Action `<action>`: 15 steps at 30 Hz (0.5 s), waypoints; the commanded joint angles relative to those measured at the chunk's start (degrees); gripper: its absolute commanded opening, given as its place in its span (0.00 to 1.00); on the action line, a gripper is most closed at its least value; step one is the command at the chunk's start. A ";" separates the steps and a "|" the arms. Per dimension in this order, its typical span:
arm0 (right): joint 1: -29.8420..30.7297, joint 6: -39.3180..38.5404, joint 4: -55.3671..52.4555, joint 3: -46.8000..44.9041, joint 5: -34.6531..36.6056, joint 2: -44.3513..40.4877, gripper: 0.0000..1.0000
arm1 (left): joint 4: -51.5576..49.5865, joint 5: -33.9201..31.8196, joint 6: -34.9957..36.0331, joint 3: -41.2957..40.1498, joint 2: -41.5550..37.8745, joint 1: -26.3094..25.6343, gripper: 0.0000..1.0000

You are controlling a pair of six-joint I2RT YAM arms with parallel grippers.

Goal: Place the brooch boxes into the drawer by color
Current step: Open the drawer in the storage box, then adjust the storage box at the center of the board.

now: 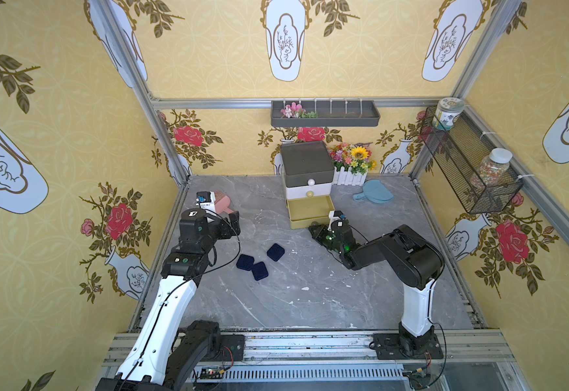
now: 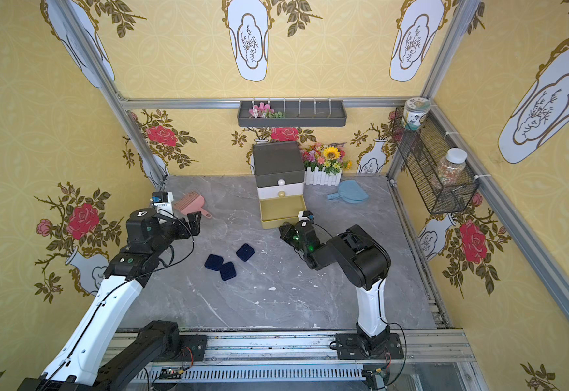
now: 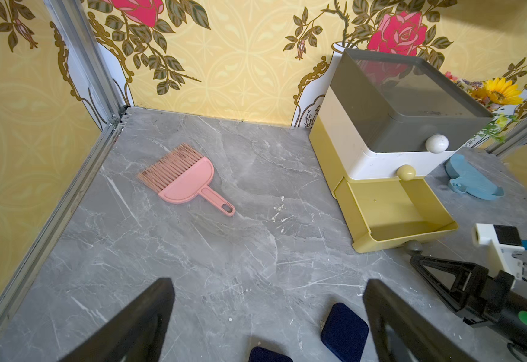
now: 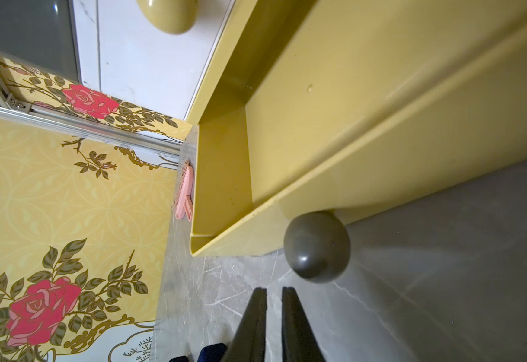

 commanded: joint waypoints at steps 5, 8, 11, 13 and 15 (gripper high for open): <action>1.78 -1.07 2.64 2.53 0.68 1.73 0.17 | 1.68 0.48 -0.22 -0.61 0.09 0.05 1.00; 3.31 -1.34 1.98 3.77 1.24 2.05 0.17 | 1.68 0.31 -0.12 -0.61 0.15 0.02 1.00; 4.92 -1.35 1.73 4.66 2.23 2.54 0.17 | 1.59 0.25 -0.03 -0.61 0.09 0.05 1.00; 5.49 -1.43 1.71 5.07 2.49 2.73 0.17 | 1.59 0.16 0.07 -0.70 0.00 0.09 1.00; 5.60 -1.01 2.30 4.56 2.83 2.45 0.19 | 1.51 0.22 0.14 -0.70 0.00 0.07 1.00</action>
